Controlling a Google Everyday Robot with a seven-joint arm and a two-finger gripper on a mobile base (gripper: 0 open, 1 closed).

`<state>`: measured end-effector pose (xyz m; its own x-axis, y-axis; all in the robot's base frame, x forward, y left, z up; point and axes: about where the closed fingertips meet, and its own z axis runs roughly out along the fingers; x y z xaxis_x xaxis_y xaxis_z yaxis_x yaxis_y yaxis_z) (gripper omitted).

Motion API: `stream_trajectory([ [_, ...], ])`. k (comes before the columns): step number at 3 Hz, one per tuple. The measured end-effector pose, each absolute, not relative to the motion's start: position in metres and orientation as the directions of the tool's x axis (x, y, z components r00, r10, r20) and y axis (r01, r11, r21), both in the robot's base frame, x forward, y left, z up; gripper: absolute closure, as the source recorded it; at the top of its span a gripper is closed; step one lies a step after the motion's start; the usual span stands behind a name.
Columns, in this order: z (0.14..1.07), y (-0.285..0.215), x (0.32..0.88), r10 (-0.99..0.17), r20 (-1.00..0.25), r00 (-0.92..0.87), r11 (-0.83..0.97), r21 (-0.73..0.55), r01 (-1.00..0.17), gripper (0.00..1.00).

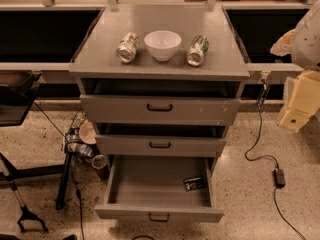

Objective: Pick rxbar chocolate from bottom drawer and place on counter

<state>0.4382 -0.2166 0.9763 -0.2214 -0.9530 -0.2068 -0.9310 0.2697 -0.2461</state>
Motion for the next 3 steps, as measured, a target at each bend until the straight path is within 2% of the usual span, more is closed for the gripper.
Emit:
stream_trajectory([
  [1, 0.977, -0.215, 0.437, -0.95, -0.221, -0.223, 0.276, -0.25, -0.928, 0.0],
  [2, 0.954, -0.183, 0.435, -0.96, -0.232, -0.154, 0.211, -0.245, -0.946, 0.0],
  [3, 0.893, -0.135, 0.435, -0.966, -0.249, -0.067, 0.122, -0.212, -0.969, 0.0],
])
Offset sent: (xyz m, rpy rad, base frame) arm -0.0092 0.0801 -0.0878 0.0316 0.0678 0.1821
